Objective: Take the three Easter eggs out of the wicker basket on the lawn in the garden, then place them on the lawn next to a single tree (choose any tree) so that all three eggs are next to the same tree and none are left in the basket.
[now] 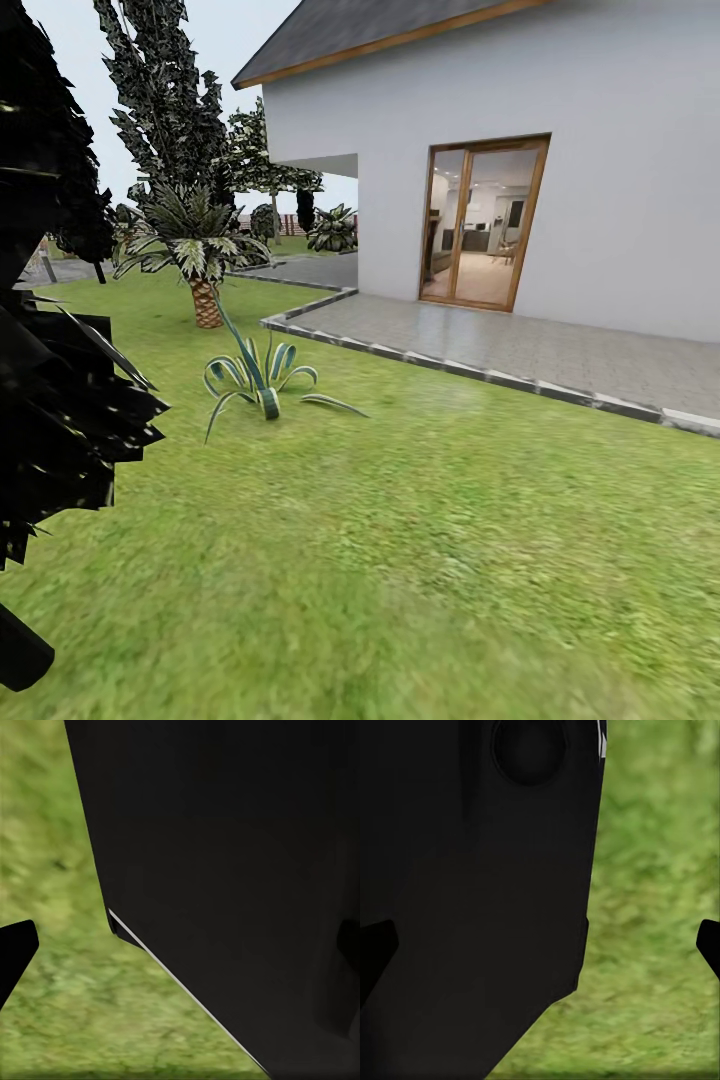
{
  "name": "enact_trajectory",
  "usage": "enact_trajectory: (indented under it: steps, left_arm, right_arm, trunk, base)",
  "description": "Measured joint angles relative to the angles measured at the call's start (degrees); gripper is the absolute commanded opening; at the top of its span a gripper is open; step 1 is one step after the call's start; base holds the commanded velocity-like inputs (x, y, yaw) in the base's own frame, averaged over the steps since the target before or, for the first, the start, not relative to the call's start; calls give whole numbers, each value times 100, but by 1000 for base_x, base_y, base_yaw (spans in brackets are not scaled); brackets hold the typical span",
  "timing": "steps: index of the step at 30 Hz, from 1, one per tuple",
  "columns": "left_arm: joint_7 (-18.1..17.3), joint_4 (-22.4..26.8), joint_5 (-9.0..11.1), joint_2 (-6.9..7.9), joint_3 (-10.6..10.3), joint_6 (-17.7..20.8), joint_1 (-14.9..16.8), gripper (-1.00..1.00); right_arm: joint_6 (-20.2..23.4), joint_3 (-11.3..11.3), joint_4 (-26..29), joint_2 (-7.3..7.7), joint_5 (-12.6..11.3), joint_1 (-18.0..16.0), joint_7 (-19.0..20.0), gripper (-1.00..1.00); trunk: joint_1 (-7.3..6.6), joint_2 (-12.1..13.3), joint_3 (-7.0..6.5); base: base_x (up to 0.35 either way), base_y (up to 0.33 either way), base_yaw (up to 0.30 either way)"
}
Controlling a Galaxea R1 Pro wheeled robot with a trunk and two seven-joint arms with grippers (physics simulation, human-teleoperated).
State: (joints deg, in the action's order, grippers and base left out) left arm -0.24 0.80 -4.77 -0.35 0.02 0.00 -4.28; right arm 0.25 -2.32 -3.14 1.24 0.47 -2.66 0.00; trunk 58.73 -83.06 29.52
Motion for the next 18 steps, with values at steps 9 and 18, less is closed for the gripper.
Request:
enact_trajectory:
  steps: [9,18]
  left_arm:
    - [0,0,0,0,1,0,0,100]
    - [0,0,0,0,2,0,0,100]
  right_arm:
    - [0,0,-1,2,0,0,0,100]
    - [-1,0,0,0,0,0,0,100]
  trunk:
    - [0,0,0]
    - [0,0,0]
  base:
    - [0,0,0]
    - [0,0,0]
